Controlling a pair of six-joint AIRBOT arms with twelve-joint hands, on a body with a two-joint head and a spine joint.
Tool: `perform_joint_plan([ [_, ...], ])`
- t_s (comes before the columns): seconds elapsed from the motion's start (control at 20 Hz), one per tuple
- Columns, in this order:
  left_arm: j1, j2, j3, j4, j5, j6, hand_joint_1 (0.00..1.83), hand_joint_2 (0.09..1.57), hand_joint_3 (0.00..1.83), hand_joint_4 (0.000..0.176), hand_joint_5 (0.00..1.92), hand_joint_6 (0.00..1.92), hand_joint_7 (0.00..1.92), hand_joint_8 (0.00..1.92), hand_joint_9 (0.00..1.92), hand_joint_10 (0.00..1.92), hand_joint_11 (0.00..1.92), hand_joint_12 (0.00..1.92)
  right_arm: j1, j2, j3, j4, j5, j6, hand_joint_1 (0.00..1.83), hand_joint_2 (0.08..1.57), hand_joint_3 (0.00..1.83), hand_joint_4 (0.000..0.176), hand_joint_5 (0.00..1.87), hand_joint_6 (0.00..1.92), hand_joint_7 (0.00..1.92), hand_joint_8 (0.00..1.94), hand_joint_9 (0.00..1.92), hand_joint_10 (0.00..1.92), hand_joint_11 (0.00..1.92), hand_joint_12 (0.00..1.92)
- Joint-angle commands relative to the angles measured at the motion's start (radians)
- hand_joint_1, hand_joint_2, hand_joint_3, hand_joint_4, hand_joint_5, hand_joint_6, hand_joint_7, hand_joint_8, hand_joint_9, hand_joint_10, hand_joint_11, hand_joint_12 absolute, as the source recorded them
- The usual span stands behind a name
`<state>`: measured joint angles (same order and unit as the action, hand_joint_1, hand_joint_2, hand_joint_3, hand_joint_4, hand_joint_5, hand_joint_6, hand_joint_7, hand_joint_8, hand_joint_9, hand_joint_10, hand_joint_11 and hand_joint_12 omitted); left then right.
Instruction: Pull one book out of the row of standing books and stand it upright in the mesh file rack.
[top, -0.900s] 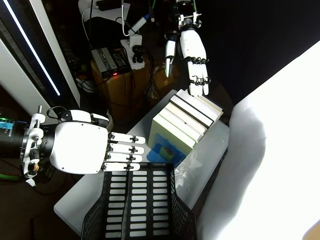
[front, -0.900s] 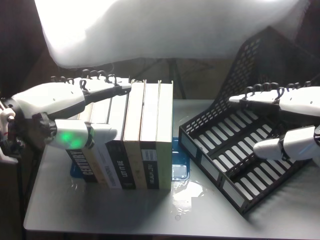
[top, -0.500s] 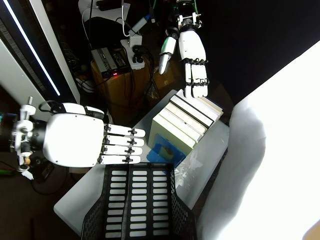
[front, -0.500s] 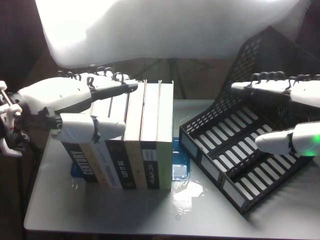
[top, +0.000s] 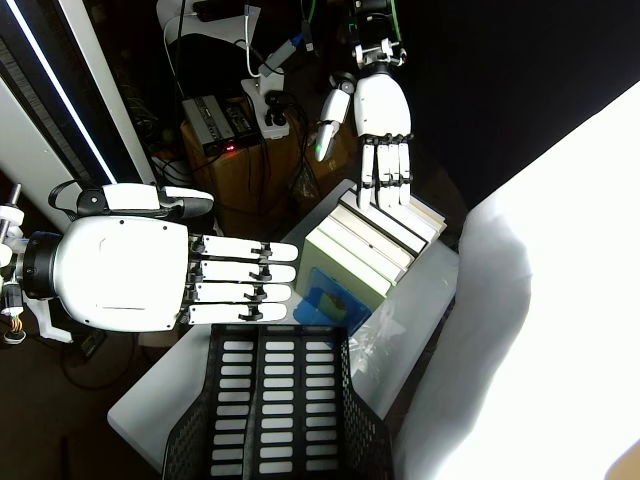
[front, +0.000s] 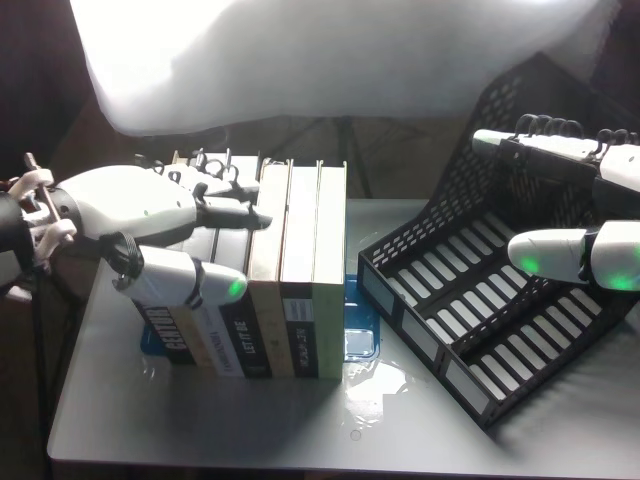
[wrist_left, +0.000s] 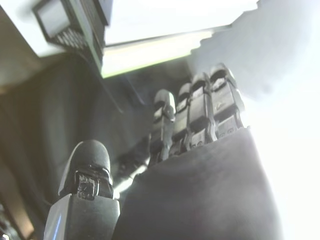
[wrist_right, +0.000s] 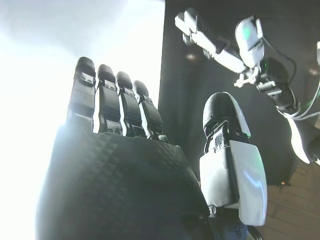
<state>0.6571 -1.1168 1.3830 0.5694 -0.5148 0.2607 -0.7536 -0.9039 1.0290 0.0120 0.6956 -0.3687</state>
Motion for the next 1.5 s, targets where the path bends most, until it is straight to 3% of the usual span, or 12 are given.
perform_joint_plan([
  [0.0,-0.014,-0.001,0.004,-0.011,-0.059,-0.004,0.14,1.28,0.0,0.028,0.33,0.02,0.0,0.0,0.0,0.0,0.0,0.0,0.0,0.004,0.006,0.017,0.124,0.004,0.38,1.28,0.0,0.0,0.0,0.0,0.0,0.0,0.0,0.0,0.0,0.0],
  [0.4,-0.069,-0.044,0.024,0.164,0.055,-0.004,0.04,1.29,0.0,0.037,0.4,0.02,0.0,0.0,0.0,0.0,0.0,0.0,-0.027,-0.004,0.013,0.048,0.154,0.004,0.3,1.28,0.0,0.0,0.0,0.0,0.0,0.0,0.0,0.0,0.0,0.0],
  [0.55,-0.086,-0.046,0.016,0.245,0.077,-0.004,0.16,1.26,0.0,0.043,0.53,0.02,0.0,0.0,0.0,0.0,0.0,0.0,-0.038,-0.005,0.013,0.058,0.162,0.004,0.27,1.28,0.0,0.0,0.0,0.0,0.0,0.0,0.0,0.0,0.0,0.0],
  [0.7,-0.1,-0.037,-0.008,0.355,0.085,-0.004,0.18,1.25,0.0,0.02,0.7,0.03,0.02,0.01,0.0,0.0,0.0,0.0,-0.048,-0.006,0.011,0.07,0.17,0.004,0.29,1.28,0.0,0.0,0.0,0.0,0.0,0.0,0.0,0.0,0.0,0.0],
  [0.75,-0.104,-0.035,-0.013,0.388,0.087,-0.004,0.2,1.26,0.0,0.002,0.74,0.02,0.07,0.01,0.0,0.0,0.0,0.0,-0.05,-0.006,0.011,0.072,0.173,0.004,0.31,1.27,0.0,0.0,0.0,0.0,0.0,0.0,0.0,0.0,0.0,0.0],
  [0.8,-0.11,-0.031,-0.022,0.443,0.085,-0.004,0.16,1.27,0.0,0.006,0.71,0.0,0.07,0.0,0.0,0.0,0.0,0.0,-0.053,-0.006,0.01,0.075,0.175,0.004,0.3,1.28,0.0,0.0,0.0,0.0,0.0,0.0,0.0,0.0,0.0,0.0],
  [0.85,-0.111,-0.027,-0.03,0.476,0.079,-0.004,0.08,1.29,0.01,0.028,0.68,0.0,0.06,0.0,0.0,0.0,0.0,0.0,-0.054,-0.006,0.01,0.077,0.176,0.004,0.29,1.28,0.0,0.0,0.0,0.0,0.0,0.0,0.0,0.0,0.0,0.0],
  [0.9,-0.111,-0.024,-0.037,0.495,0.074,-0.004,0.08,1.29,0.01,0.028,0.68,0.0,0.06,0.0,0.0,0.0,0.0,0.0,-0.055,-0.006,0.01,0.078,0.177,0.004,0.29,1.28,0.0,0.0,0.0,0.0,0.0,0.0,0.0,0.0,0.0,0.0],
  [1.1,-0.089,-0.011,-0.063,0.523,0.045,-0.004,0.09,1.29,0.01,0.02,0.71,0.01,0.02,0.0,0.0,0.0,0.0,0.0,-0.062,-0.007,0.009,0.085,0.184,0.004,0.3,1.28,0.0,0.0,0.0,0.0,0.0,0.0,0.0,0.0,0.0,0.0],
  [1.15,-0.082,-0.007,-0.068,0.523,0.038,-0.004,0.04,1.3,0.01,0.033,0.67,0.0,0.01,0.0,0.0,0.0,0.0,0.0,-0.064,-0.007,0.008,0.088,0.185,0.004,0.27,1.28,0.0,0.0,0.0,0.0,0.0,0.0,0.0,0.0,0.0,0.0],
  [1.25,-0.067,0.001,-0.084,0.522,0.023,-0.004,0.11,1.29,0.0,0.0,0.74,0.01,0.08,0.0,0.0,0.0,0.0,0.0,-0.069,-0.007,0.007,0.093,0.189,0.004,0.3,1.28,0.0,0.0,0.0,0.0,0.0,0.0,0.0,0.0,0.0,0.0],
  [1.45,-0.026,0.015,-0.11,0.522,-0.002,-0.004,0.04,1.31,0.0,0.0,0.65,0.01,0.0,0.0,0.0,0.0,0.0,0.0,-0.076,-0.007,0.005,0.102,0.195,0.004,0.29,1.28,0.0,0.0,0.0,0.0,0.0,0.0,0.0,0.0,0.0,0.0],
])
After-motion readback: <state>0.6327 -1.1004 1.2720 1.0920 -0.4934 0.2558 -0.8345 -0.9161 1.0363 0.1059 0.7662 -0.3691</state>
